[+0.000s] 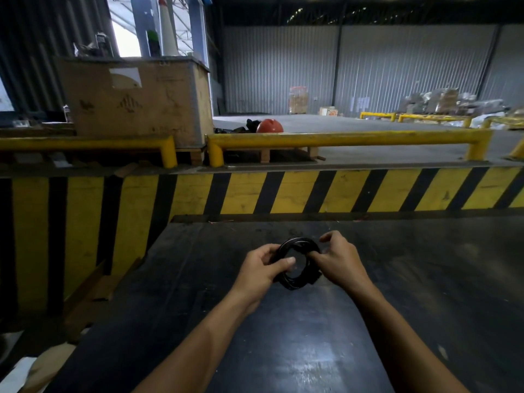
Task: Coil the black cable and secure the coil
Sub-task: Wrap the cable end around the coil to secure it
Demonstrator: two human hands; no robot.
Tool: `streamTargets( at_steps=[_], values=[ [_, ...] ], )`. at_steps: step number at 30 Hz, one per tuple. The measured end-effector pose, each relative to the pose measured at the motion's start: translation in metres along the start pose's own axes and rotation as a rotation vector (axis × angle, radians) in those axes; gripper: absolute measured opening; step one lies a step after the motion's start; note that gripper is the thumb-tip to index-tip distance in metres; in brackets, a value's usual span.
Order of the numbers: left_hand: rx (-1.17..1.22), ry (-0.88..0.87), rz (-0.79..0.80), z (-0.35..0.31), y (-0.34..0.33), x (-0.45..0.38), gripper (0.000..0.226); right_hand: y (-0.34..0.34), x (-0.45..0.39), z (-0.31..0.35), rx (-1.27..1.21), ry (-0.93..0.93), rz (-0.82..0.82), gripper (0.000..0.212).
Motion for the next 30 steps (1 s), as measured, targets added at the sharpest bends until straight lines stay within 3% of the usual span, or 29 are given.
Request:
streamTargets(
  at_steps=[2,6,12,18,24,30],
  values=[
    [0.033,-0.003,-0.038,0.003,-0.003,-0.001,0.022,-0.005,0.006,0.000,-0.064,0.029,-0.025,0.029],
    [-0.005,-0.037,-0.093,0.009,-0.010,-0.003,0.023,-0.012,0.012,0.006,0.051,0.112,-0.075,0.007],
    [-0.035,-0.057,-0.161,0.011,-0.010,-0.004,0.036,-0.009,0.014,0.003,-0.087,0.124,0.055,0.014],
    [-0.060,-0.002,-0.127,0.014,-0.003,-0.006,0.046,-0.006,0.021,0.003,-0.389,0.119,0.267,0.016],
    [0.022,0.018,-0.066,0.012,-0.004,-0.012,0.054,-0.006,0.021,-0.003,-0.639,-0.010,0.268,0.014],
    [0.095,0.031,-0.043,0.013,-0.008,-0.013,0.047,-0.001,0.019,-0.008,-0.639,-0.019,0.224,0.010]
  ],
)
Point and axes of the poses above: each hand's wrist, its own x-axis away from the middle knuckle, its own y-axis out of the back of the hand, z = x × y, the point moved 3 cm from there along -x, towards the middle knuckle, and after that the axes turned 6 degrees about z, right-handed, at the moved point
